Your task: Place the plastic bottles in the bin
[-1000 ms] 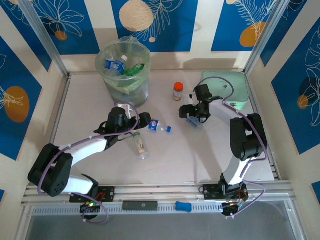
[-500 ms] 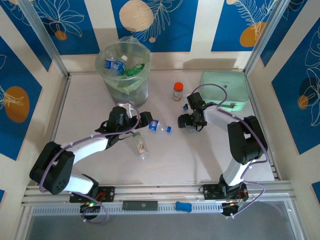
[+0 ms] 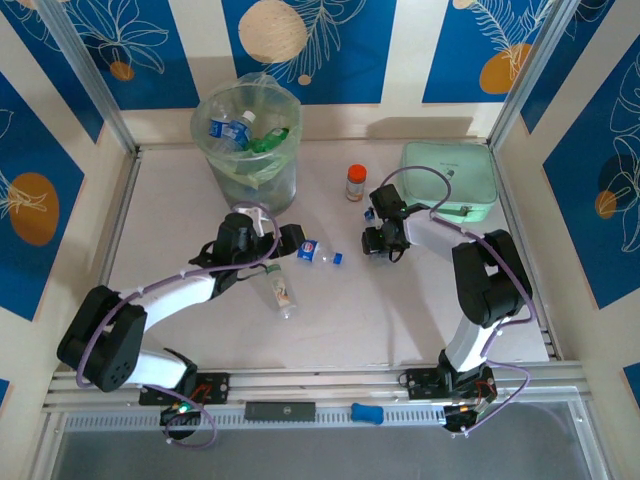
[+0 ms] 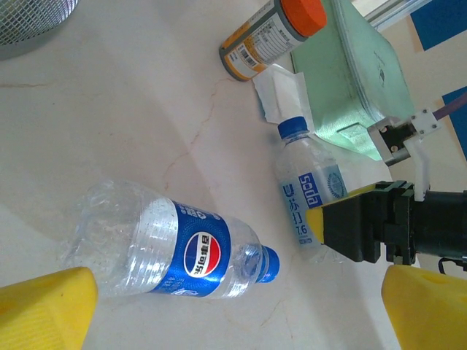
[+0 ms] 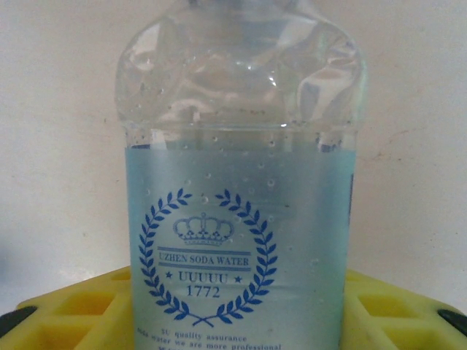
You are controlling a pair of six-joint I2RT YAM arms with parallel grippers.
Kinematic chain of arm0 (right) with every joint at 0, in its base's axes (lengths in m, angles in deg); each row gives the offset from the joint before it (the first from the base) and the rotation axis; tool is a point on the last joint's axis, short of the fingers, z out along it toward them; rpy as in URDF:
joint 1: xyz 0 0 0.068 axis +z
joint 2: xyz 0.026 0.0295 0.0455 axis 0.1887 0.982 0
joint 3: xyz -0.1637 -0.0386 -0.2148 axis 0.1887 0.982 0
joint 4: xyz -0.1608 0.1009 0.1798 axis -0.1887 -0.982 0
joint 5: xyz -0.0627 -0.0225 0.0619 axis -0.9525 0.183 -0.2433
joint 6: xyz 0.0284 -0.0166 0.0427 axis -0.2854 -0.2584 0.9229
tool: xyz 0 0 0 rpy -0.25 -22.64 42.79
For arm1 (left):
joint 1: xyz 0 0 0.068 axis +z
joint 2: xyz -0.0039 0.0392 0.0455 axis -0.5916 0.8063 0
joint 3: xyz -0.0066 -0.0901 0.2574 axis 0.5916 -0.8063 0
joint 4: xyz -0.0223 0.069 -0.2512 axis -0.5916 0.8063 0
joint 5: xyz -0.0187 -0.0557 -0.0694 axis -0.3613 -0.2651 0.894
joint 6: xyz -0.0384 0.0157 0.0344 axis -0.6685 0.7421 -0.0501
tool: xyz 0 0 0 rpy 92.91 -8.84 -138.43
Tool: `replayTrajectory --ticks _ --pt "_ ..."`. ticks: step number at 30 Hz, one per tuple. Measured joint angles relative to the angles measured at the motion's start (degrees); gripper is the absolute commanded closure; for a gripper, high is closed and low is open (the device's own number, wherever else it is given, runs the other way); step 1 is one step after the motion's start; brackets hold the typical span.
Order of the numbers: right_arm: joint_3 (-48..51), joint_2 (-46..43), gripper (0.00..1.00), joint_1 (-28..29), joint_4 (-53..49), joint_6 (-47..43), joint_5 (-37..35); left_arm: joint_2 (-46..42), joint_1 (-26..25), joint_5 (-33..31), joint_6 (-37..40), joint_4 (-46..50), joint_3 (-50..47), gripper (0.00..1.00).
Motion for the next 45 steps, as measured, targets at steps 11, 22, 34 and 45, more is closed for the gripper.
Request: replayTrajectory --ticks 11,22,34,45 --pt "6.54 -15.61 0.51 2.27 9.4 -1.18 12.07 0.98 -0.85 3.37 -1.55 -0.28 3.65 0.01" --pt "9.42 -19.58 0.58 13.9 23.91 0.26 18.43 0.33 -2.8 4.15 -1.97 -1.09 8.13 0.0" --pt "9.42 -19.52 0.58 20.52 31.34 0.48 17.14 -2.78 -2.99 2.08 -3.04 -0.74 7.76 0.14" --pt "9.18 -18.51 0.51 21.27 31.43 0.35 16.09 -3.34 -3.06 0.42 -3.5 -0.74 7.08 0.46"
